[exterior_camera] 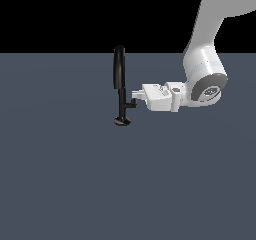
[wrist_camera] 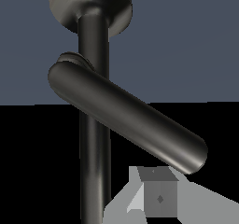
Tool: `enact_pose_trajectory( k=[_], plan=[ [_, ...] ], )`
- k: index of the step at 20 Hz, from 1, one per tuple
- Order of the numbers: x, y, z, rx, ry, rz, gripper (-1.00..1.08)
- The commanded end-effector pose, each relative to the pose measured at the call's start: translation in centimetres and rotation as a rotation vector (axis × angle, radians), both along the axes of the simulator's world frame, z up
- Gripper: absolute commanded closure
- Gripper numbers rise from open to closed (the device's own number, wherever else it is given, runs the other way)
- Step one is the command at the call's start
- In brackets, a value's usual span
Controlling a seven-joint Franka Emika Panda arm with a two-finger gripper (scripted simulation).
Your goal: Turn on the faucet by rotating a designated handle.
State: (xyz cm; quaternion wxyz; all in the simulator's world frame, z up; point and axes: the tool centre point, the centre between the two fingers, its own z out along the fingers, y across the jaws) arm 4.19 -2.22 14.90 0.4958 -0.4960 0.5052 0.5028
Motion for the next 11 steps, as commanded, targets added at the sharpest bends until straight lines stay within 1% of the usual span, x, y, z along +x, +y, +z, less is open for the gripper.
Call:
enact_pose_trajectory(
  k=[1, 10, 11],
  plan=[
    [0.0, 0.0, 0.0, 0.0, 0.0, 0.0, 1.08],
    [-2.9, 0.0, -6.2, 0.003, 0.019, 0.002, 1.08],
    [-2.9, 0.0, -6.2, 0.003, 0.019, 0.002, 1.08]
  ],
)
